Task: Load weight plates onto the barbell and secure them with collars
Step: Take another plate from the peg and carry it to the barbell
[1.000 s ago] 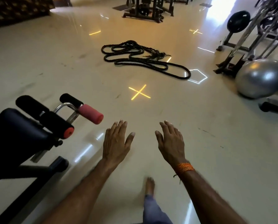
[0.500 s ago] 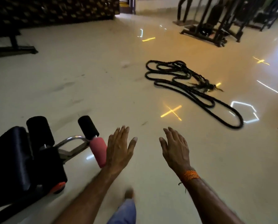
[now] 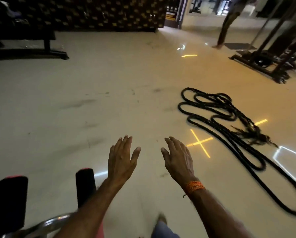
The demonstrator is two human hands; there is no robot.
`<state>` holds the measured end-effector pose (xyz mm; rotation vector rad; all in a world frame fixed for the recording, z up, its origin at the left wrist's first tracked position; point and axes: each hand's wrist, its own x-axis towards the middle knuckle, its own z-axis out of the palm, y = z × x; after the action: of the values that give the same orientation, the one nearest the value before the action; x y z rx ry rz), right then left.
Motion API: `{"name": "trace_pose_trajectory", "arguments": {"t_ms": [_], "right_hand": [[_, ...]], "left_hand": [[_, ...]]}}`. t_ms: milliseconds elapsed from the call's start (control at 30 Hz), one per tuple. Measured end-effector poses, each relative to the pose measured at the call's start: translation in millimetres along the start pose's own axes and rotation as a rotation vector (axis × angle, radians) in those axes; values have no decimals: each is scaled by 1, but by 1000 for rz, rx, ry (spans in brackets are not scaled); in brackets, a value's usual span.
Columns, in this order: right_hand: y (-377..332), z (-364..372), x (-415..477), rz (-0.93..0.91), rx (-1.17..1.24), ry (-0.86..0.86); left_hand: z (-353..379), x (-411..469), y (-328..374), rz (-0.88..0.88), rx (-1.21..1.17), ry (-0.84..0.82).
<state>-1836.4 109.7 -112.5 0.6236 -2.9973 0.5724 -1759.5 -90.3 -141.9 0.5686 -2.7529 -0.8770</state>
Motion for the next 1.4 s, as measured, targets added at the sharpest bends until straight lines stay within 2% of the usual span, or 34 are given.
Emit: {"name": "trace_pose_trajectory", "arguments": {"t_ms": [200,400,600,967,1200,1400], "right_hand": [[-25,43,193,-209,75,-61],[-119,83,365,-471,112,-158],[-250,154,505,-720,106,-214],[-500,263,702,-866,199,-263],[-689,349,822,-1086,243,-318],[-858,399,892,-1286,291,-386]], "left_hand": [[-15,143,-35,-165,57,162],[-62,255,-84,-392,57,340],[-110,360,-189,-563,63,473],[-251,546,-374,-719,75,577],[-350,640,-511,-874,164,702],[-436,703,-602,-1045,187,805]]}}
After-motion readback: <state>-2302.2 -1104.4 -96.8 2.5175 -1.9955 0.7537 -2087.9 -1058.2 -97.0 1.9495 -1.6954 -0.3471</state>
